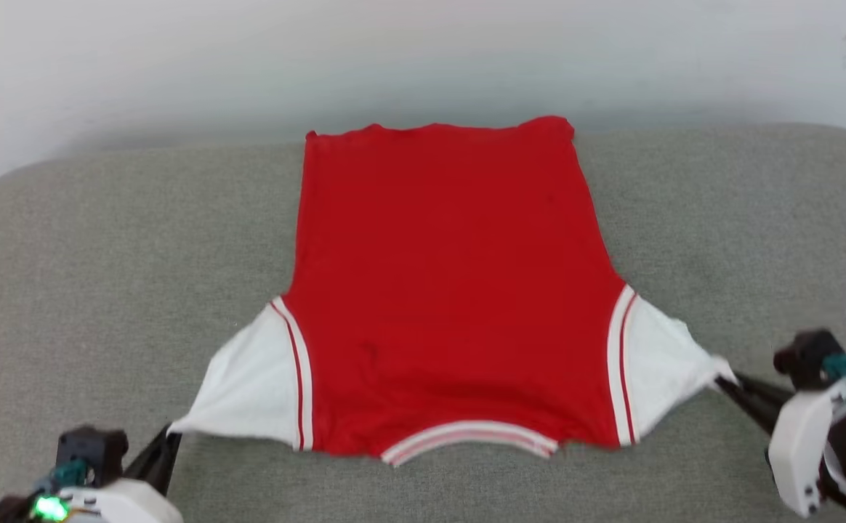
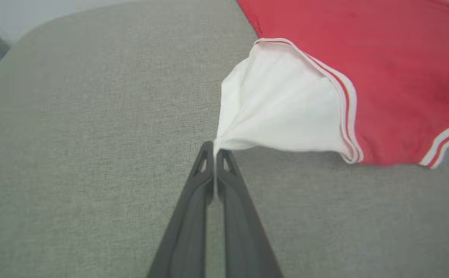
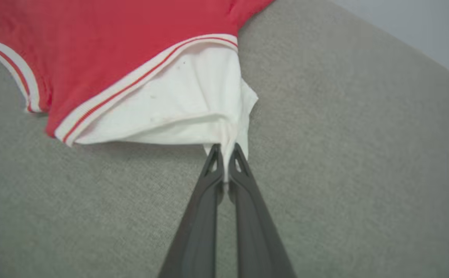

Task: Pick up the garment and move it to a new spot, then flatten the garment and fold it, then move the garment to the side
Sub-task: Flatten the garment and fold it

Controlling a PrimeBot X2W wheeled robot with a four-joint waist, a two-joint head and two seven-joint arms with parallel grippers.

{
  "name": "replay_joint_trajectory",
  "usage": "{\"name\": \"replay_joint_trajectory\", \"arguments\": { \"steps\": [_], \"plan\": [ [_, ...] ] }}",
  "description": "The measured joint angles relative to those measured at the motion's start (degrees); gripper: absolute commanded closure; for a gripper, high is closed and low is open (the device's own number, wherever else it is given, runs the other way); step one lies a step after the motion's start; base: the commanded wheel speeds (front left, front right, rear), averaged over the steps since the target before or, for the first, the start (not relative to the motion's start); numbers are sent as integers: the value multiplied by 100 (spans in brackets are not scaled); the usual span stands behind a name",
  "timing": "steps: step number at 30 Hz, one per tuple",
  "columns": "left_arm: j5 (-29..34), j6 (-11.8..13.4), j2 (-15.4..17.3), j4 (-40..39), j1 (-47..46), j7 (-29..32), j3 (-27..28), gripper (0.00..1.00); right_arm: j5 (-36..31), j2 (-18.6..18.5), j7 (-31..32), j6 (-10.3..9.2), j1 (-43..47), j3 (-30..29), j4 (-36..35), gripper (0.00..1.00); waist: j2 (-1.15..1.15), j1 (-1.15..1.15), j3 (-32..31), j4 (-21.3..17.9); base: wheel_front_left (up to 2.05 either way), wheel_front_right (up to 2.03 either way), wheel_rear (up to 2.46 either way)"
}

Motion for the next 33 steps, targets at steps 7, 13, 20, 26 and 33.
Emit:
{"name": "replay_joint_trajectory", "arguments": {
  "steps": [7,13,20,26,33],
  "plan": [
    [-267,431,170,-370,1020,-33,149,100,-24,-368,188,1,1046,-256,-513,100,0,0,-270,-15,0,0,0],
    [-471,576,168,-611,1759,-41,296,100,35,-641,536,1,1867,-623,-1032,100,0,-1,-397,-89,0,0,0],
    [-282,669,-9,-806,1955,-43,510,100,116,-592,1294,1,2437,-1013,-1314,85,0,0,-344,-82,0,0,0],
    [60,737,-212,-1042,1875,-49,829,100,-146,-482,1538,1,2373,-1757,-1501,0,0,0,-223,-40,0,0,0],
    [424,730,-370,-1278,1712,-56,1046,100,-289,-826,1825,0,1725,-3169,-2124,0,0,1,85,65,0,0,0]
  ]
}}
